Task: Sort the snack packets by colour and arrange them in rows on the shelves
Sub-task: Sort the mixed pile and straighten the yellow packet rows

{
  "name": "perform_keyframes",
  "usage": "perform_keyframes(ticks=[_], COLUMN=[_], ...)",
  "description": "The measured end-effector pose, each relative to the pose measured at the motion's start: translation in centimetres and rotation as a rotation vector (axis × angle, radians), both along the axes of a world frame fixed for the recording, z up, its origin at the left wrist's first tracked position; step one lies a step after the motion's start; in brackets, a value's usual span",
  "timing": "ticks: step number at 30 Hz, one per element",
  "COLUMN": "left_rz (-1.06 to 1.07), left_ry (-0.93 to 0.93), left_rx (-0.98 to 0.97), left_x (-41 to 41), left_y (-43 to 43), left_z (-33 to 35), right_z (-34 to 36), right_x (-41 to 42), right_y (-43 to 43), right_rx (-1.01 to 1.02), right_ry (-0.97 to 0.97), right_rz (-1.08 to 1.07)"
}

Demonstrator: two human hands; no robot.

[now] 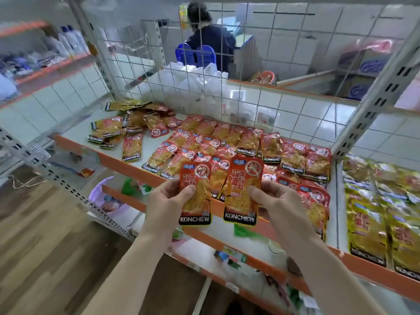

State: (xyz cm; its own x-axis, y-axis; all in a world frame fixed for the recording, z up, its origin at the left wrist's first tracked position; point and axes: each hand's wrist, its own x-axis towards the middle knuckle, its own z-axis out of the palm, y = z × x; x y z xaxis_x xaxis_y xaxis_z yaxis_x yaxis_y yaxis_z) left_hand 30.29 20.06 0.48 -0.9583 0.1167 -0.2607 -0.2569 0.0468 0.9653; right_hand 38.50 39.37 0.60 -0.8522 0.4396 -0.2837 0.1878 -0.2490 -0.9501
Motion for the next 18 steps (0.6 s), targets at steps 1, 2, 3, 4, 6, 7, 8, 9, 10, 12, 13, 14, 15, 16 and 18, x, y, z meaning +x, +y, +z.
perform_keyframes(ticks=[1, 2, 3, 4, 6, 7, 8, 9, 10, 12, 13, 14, 15, 16, 18], left_rz=[0.004, 0.007, 0.009, 0.014, 0.027, 0.029, 0.025, 0.021, 0.017, -0.004, -0.022, -0.044, -0.066, -0.091, -0.135], left_ry=[-0.002, -0.001, 0.004, 0.008, 0.014, 0.014, 0.014, 0.013, 0.011, 0.006, 0.008, 0.009, 0.006, 0.000, -0.013], left_rx=[-0.001, -0.005, -0.012, -0.014, -0.006, -0.002, 0.000, 0.004, 0.010, 0.009, 0.000, -0.006, 0.001, 0.009, 0.008], left_x=[-0.6, -1.1, -1.6, -2.1, -3.2, -3.8, -4.5, -5.2, -5.9, -7.6, -8.7, -9.6, -10.6, -11.8, -13.9], left_y=[-0.1, -0.3, -0.4, -0.6, -1.0, -1.1, -1.3, -1.5, -1.6, -1.9, -2.1, -2.2, -2.4, -2.6, -3.2], left_z=[0.0, 0.0, -0.1, -0.2, -0.3, -0.3, -0.4, -0.5, -0.6, -1.1, -1.3, -1.4, -1.5, -1.7, -2.0], right_z=[0.0, 0.0, 0.1, 0.1, 0.2, 0.2, 0.1, 0.0, -0.2, -0.6, -0.7, -0.8, -1.0, -1.2, -1.5], right_x=[-0.8, -1.5, -2.1, -2.7, -3.8, -4.4, -5.1, -5.7, -6.3, -7.5, -8.2, -8.7, -9.3, -9.9, -11.0], right_y=[0.0, -0.1, -0.2, -0.4, -0.8, -1.1, -1.4, -1.7, -2.0, -2.6, -3.0, -3.3, -3.7, -4.2, -5.2], right_rx=[0.000, -0.004, -0.008, -0.011, -0.003, 0.014, 0.036, 0.058, 0.077, 0.110, 0.128, 0.141, 0.150, 0.158, 0.178], right_ry=[-0.002, -0.005, -0.012, -0.016, -0.019, -0.024, -0.029, -0.036, -0.041, -0.055, -0.063, -0.067, -0.070, -0.074, -0.103], right_rz=[0.007, 0.011, 0.017, 0.025, 0.033, 0.035, 0.033, 0.028, 0.023, 0.005, -0.008, -0.027, -0.049, -0.075, -0.127])
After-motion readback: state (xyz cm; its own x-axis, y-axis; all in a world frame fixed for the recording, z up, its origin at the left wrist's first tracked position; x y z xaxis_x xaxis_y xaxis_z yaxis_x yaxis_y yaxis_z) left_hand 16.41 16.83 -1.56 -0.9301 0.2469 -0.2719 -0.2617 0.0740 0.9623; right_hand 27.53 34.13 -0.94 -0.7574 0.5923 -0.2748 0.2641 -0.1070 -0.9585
